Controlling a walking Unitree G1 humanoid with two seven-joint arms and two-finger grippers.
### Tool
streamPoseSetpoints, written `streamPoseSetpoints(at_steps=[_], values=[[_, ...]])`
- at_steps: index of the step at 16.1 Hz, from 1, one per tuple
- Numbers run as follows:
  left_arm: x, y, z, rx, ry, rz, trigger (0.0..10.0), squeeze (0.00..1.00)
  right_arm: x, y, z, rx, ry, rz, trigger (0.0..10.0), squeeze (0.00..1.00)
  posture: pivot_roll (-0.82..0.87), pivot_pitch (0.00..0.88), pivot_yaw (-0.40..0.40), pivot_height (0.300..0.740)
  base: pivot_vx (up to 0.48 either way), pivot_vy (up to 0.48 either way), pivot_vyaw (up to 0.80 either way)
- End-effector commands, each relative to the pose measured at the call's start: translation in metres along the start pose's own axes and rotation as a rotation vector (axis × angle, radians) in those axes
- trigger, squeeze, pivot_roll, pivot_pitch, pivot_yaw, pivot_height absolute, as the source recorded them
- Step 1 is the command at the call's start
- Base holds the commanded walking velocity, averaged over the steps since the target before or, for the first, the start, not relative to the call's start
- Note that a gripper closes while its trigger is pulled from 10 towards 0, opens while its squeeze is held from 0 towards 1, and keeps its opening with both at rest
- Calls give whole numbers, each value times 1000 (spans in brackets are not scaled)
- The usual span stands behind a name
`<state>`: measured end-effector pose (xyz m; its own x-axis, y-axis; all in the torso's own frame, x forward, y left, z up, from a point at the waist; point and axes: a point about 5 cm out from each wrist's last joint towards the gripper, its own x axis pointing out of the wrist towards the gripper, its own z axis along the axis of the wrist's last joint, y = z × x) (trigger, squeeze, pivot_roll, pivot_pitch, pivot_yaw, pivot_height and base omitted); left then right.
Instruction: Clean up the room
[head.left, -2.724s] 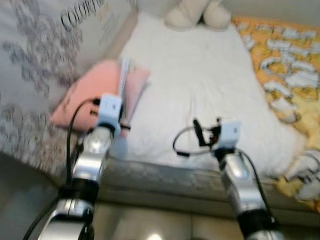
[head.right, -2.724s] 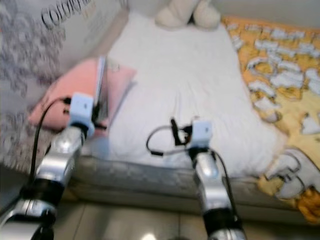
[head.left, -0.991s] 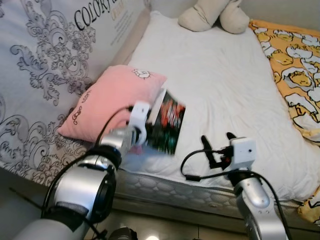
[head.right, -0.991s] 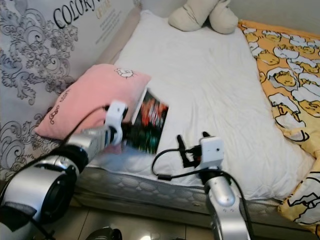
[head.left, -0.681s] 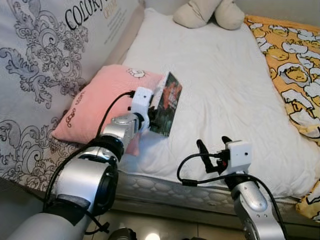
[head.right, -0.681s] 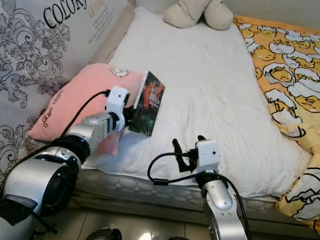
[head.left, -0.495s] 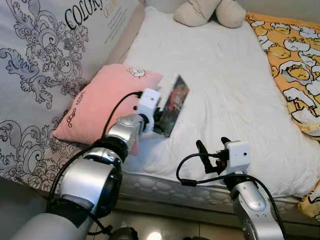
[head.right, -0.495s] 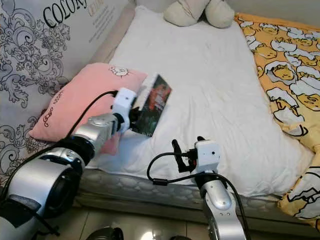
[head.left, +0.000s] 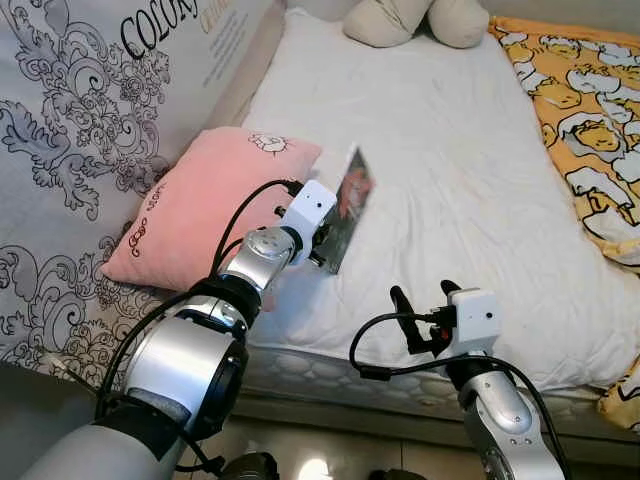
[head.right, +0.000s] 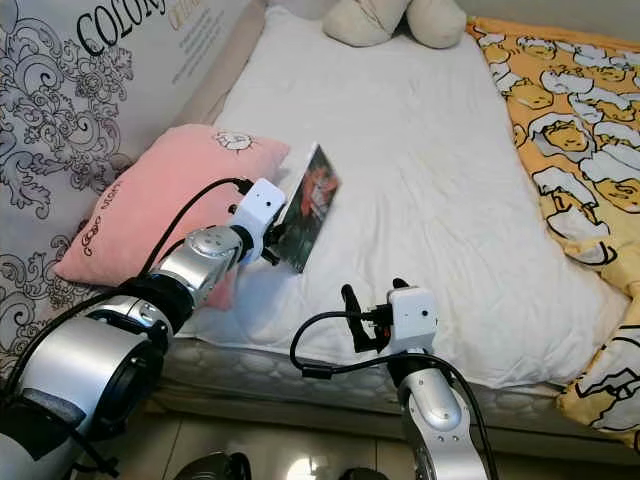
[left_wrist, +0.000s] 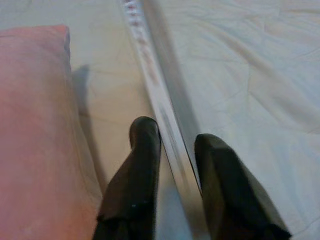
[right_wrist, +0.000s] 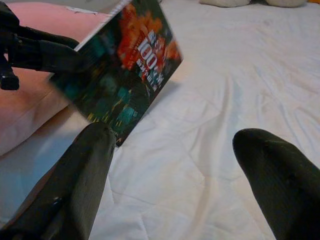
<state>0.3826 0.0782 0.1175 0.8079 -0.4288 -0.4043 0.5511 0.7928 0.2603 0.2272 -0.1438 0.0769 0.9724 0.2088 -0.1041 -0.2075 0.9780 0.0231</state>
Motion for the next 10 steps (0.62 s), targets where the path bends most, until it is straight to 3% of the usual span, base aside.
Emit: streamPoseSetpoints(at_steps=[1, 3, 5, 6, 8, 10], values=[[1, 2, 8, 26, -9, 4, 10000, 1000, -1, -2, 3, -2, -2, -15, 10000, 157, -126, 78, 27, 740, 0, 0, 0], [1, 4, 15, 177, -15, 32, 10000, 1000, 1, 0, 4, -2, -2, -13, 10000, 153, -126, 71, 28, 740, 0, 0, 0], [1, 7, 19, 224, -15, 55, 10000, 1000, 1, 0, 3, -3, 1, -10, 10000, 153, -124, 67, 24, 740, 0, 0, 0], [0, 12, 21, 211, -15, 85, 10000, 1000, 2, 0, 3, -5, 3, -7, 10000, 153, -123, 62, 25, 740, 0, 0, 0], [-3, 20, 17, 100, -14, 96, 10000, 1000, 5, 0, 3, -7, 1, -5, 10000, 157, -110, 43, 24, 740, 0, 0, 0], [-6, 23, 8, 84, -4, 89, 10000, 1000, 11, -1, 5, -6, -8, -6, 10000, 157, -95, 27, 23, 740, 0, 0, 0]])
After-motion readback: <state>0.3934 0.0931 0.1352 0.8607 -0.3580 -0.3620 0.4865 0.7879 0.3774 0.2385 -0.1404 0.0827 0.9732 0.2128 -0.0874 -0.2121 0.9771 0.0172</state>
